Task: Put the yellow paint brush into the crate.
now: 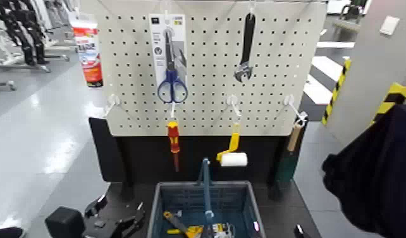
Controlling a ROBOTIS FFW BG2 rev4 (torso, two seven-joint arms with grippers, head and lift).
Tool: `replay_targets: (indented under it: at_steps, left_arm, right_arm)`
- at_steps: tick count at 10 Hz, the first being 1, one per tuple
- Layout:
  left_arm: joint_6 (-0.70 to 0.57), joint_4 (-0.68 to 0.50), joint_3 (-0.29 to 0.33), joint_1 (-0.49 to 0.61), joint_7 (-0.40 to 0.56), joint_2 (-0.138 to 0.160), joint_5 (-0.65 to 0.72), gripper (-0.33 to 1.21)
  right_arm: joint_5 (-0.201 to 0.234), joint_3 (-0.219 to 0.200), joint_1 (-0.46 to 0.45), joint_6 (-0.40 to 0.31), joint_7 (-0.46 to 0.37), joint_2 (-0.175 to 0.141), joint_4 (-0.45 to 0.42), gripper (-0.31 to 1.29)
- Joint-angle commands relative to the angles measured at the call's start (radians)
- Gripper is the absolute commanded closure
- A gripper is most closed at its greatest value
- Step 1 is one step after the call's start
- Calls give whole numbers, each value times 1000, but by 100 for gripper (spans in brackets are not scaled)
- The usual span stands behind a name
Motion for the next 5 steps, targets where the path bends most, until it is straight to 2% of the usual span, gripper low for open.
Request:
replay_targets:
  at_steps: [1,3,5]
  left_arm:
    - [-33,-1,-9,30,14,-18,-39,13]
    - [-64,-11,-14,50,34,-35,-71,13]
    - [-61,-11,-18,50,34,-36,-77,13]
  right_arm:
    - [19,-1,1,-6,-2,0,-6,14]
    - [33,-4,4,-2,-9,1,-8,14]
    - [42,-4,4,0,-12,0,-11,14]
